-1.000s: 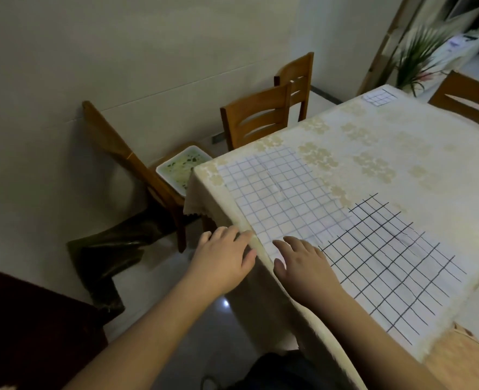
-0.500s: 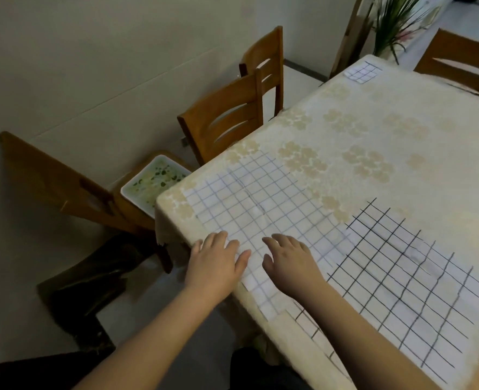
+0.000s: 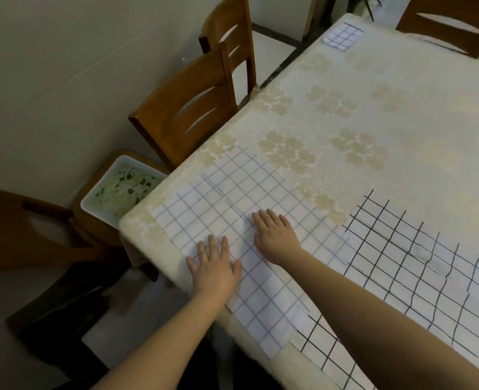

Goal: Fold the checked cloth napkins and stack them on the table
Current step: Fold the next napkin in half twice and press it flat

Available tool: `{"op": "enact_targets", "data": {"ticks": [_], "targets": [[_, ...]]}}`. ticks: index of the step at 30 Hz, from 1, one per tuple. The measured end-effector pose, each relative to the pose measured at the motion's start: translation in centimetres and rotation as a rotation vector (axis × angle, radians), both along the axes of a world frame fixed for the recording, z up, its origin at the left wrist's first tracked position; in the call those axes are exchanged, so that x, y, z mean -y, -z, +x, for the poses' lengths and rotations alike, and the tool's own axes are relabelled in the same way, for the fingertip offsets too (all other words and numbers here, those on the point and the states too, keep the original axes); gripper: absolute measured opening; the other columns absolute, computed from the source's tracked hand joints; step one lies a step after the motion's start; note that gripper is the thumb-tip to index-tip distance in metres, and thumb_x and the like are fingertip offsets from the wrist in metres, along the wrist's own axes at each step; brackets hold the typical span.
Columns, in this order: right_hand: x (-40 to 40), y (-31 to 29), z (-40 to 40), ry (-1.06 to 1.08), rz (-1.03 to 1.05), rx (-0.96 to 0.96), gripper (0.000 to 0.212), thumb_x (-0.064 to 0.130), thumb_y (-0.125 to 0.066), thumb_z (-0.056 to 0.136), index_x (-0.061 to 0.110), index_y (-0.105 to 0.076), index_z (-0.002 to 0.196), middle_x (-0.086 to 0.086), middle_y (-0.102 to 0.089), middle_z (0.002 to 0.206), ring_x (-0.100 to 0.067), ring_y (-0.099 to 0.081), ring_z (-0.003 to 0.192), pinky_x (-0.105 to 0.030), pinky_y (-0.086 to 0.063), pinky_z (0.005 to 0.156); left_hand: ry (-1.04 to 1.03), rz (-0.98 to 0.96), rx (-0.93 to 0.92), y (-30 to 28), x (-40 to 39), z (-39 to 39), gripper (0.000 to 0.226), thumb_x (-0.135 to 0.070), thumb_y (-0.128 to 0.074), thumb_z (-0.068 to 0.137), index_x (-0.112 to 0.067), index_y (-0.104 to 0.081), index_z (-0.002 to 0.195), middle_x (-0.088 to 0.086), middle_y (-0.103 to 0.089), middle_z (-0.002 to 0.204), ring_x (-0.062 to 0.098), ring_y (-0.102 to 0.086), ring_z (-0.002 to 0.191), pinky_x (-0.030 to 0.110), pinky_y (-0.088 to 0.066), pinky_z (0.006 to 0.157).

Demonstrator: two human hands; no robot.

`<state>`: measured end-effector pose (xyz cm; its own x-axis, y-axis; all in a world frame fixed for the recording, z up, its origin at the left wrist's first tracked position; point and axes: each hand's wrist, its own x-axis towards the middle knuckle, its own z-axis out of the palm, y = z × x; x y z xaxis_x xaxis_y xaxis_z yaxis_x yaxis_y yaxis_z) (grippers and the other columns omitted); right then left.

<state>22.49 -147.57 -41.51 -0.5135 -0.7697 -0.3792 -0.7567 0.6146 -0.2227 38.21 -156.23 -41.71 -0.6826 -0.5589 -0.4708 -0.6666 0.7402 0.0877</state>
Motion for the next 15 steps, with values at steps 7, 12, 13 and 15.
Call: {"op": "enact_targets", "data": {"ticks": [7, 12, 13, 15], "targets": [[-0.3, 0.6, 0.1, 0.136, 0.012, -0.041, 0.059, 0.038, -0.022, 0.103, 0.016, -0.008, 0.157, -0.002, -0.014, 0.163, -0.021, -0.009, 0.15, -0.041, 0.001, 0.121, 0.171, -0.046, -0.005, 2.1, 3.5, 1.0, 0.071, -0.064, 0.0, 0.091, -0.03, 0.02, 0.151, 0.006, 0.021, 0.161, 0.034, 0.014, 0.148, 0.064, 0.003, 0.113], [-1.9, 0.8, 0.8, 0.246, 0.09, -0.071, 0.068, 0.045, -0.002, 0.096, 0.016, -0.004, 0.157, 0.001, -0.009, 0.164, -0.02, -0.006, 0.151, -0.04, 0.007, 0.12, 0.394, -0.015, -0.012, 2.7, 8.2, 0.0, 0.078, -0.074, 0.001, 0.085, -0.036, 0.025, 0.149, 0.003, 0.03, 0.158, 0.034, 0.022, 0.146, 0.066, 0.01, 0.11], [-2.4, 0.9, 1.0, 0.276, 0.1, -0.07, 0.074, 0.048, 0.005, 0.091, 0.016, -0.003, 0.157, 0.001, -0.007, 0.165, -0.019, -0.005, 0.151, -0.04, 0.009, 0.119, 0.448, -0.013, -0.017, 2.7, 9.1, -0.6, 0.078, -0.075, -0.003, 0.087, -0.037, 0.026, 0.148, 0.002, 0.032, 0.157, 0.033, 0.023, 0.146, 0.066, 0.01, 0.111], [-3.3, 1.2, 1.5, 0.348, 0.107, -0.066, 0.08, 0.051, 0.01, 0.086, 0.018, -0.001, 0.157, 0.002, -0.004, 0.165, -0.019, -0.004, 0.151, -0.04, 0.01, 0.119, 0.554, -0.012, -0.033, 2.7, 10.9, -1.8, 0.079, -0.077, -0.006, 0.086, -0.039, 0.025, 0.148, -0.001, 0.034, 0.156, 0.031, 0.024, 0.146, 0.065, 0.008, 0.112]]}}
